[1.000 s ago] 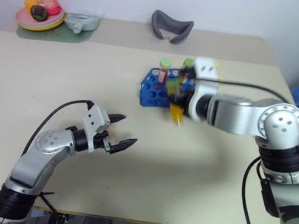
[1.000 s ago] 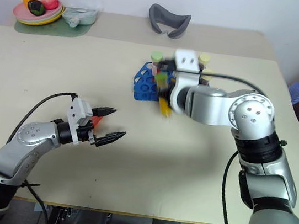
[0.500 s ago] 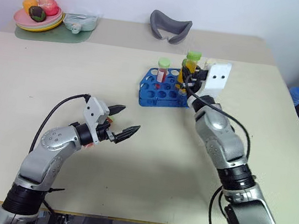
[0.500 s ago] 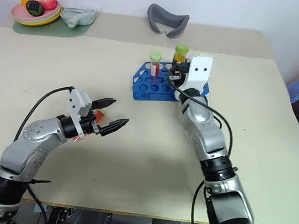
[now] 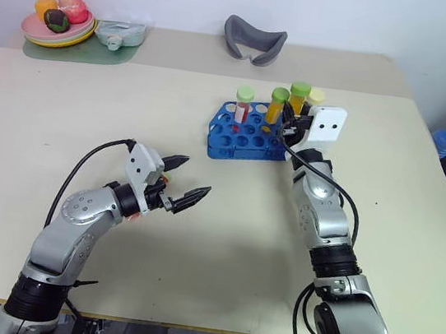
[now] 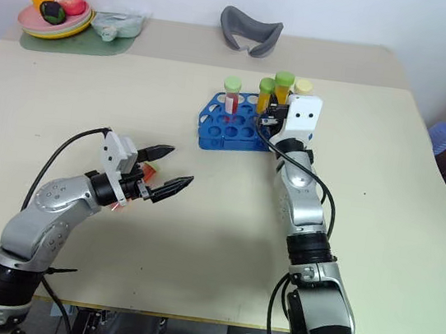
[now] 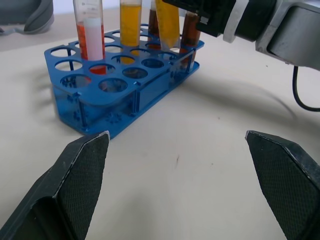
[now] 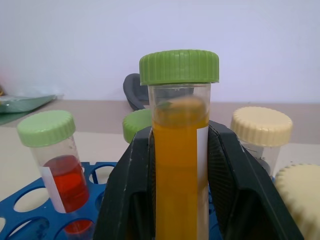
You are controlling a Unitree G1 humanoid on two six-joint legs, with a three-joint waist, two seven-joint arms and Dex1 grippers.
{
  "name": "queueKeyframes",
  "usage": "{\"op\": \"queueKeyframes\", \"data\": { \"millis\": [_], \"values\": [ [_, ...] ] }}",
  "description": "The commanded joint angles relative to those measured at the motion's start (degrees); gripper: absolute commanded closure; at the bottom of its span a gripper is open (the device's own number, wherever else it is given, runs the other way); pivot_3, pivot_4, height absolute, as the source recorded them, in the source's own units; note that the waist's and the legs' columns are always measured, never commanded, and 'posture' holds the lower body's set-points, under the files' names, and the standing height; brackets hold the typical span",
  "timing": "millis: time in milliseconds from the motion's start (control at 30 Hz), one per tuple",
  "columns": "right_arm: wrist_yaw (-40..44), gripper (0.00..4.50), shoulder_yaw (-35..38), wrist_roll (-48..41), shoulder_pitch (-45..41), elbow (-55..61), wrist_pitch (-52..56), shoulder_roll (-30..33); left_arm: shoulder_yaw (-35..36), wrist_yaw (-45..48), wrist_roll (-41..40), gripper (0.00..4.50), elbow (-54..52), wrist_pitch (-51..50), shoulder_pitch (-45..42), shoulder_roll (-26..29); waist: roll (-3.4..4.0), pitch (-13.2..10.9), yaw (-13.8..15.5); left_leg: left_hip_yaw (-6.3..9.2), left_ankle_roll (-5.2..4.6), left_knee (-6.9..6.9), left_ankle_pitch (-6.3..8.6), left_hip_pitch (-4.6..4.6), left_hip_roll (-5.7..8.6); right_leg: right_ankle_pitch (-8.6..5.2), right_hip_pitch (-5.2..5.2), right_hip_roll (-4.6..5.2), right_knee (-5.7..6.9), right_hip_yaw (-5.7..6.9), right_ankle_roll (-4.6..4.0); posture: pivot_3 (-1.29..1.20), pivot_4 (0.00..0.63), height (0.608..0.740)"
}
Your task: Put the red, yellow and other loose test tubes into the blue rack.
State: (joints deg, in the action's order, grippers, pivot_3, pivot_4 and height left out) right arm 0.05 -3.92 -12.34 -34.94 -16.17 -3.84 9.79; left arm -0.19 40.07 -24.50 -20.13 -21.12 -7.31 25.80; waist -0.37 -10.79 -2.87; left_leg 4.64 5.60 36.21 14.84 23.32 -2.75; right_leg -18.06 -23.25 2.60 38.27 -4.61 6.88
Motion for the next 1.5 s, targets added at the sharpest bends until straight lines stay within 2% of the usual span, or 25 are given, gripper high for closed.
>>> {"op": "queueKeyframes", "data": {
  "millis": [33,567,867,933,967,1067,1133,1267,1367,1500],
  "values": [
    [2.1,3.69,0.5,1.4,0.0,0.8,-0.8,-1.5,0.8,-0.7,-1.4,0.00,-3.1,-0.6,-0.1,-0.1,0.00,0.0,-0.1,0.00,0.00,0.00,0.00,0.00,0.00,0.00,0.00,0.00,0.00,0.00,0.00,0.00,0.150,0.740],
    [3.8,3.69,2.1,4.9,2.3,2.4,-1.1,-5.2,1.3,-0.2,-1.2,0.00,-2.2,1.5,1.6,0.2,0.00,0.0,-1.1,0.02,0.08,0.00,-0.04,-0.06,0.00,0.00,0.03,0.00,0.11,0.00,0.00,0.00,0.150,0.740],
    [3.9,3.69,3.6,5.7,0.2,-2.4,-3.4,-6.3,0.8,0.5,-0.7,0.00,-0.2,3.6,1.4,0.1,0.00,0.0,-1.1,0.01,0.09,0.00,-0.05,-0.06,0.00,0.00,0.03,0.00,0.12,0.00,0.00,0.00,0.150,0.740],
    [4.4,2.68,3.9,5.2,0.0,-2.8,-3.8,-6.5,0.7,0.3,-0.7,0.00,-0.4,3.4,1.2,0.1,0.00,0.0,-1.1,0.02,0.10,0.01,-0.06,-0.07,0.00,0.00,0.04,0.00,0.14,0.00,0.00,0.00,0.150,0.740],
    [4.7,2.36,3.9,5.1,0.0,-2.6,-4.0,-6.5,0.7,0.0,-0.8,0.00,-0.8,3.0,1.1,0.2,0.00,0.0,-1.1,0.01,0.10,0.01,-0.06,-0.08,0.00,0.00,0.04,0.00,0.14,0.00,0.00,0.00,0.150,0.740],
    [5.0,0.79,4.1,5.4,0.1,-1.4,-4.5,-6.5,0.7,-0.6,-1.1,0.00,-1.6,2.1,0.7,0.3,0.00,0.0,-1.1,0.01,0.10,0.01,-0.06,-0.08,0.00,0.00,0.04,0.00,0.14,0.00,0.00,0.00,0.150,0.740],
    [4.7,0.01,4.0,6.2,-0.1,0.5,-4.5,-6.3,0.9,-1.1,-1.5,0.00,-2.4,1.0,0.4,0.6,0.00,0.0,-1.2,0.01,0.11,0.01,-0.06,-0.08,0.00,0.00,0.04,0.00,0.15,0.00,0.00,0.00,0.150,0.740],
    [5.1,0.01,4.0,7.4,-0.2,7.0,-2.7,-4.5,1.6,-3.5,-1.8,0.00,-4.8,-3.0,-1.1,1.4,0.02,0.0,-1.1,0.02,0.11,0.01,-0.06,-0.08,0.00,0.00,0.04,0.00,0.15,0.00,0.00,0.00,0.150,0.740],
    [8.3,0.01,4.1,7.3,0.1,15.1,1.3,-0.6,4.0,-9.7,-1.7,0.00,-6.1,-11.5,-5.7,2.8,0.02,0.0,-0.9,0.05,0.13,0.03,-0.07,-0.04,0.01,0.00,0.03,0.01,0.18,0.01,0.00,0.00,0.150,0.740],
    [17.6,0.01,4.0,3.3,2.2,22.7,8.0,6.7,6.2,-15.6,-3.5,0.00,-9.3,-26.2,-12.0,5.8,-0.01,0.0,-1.1,0.07,0.12,0.04,-0.07,-0.06,0.02,0.00,0.07,0.01,0.17,0.02,0.01,0.00,0.150,0.740]
  ]
}}
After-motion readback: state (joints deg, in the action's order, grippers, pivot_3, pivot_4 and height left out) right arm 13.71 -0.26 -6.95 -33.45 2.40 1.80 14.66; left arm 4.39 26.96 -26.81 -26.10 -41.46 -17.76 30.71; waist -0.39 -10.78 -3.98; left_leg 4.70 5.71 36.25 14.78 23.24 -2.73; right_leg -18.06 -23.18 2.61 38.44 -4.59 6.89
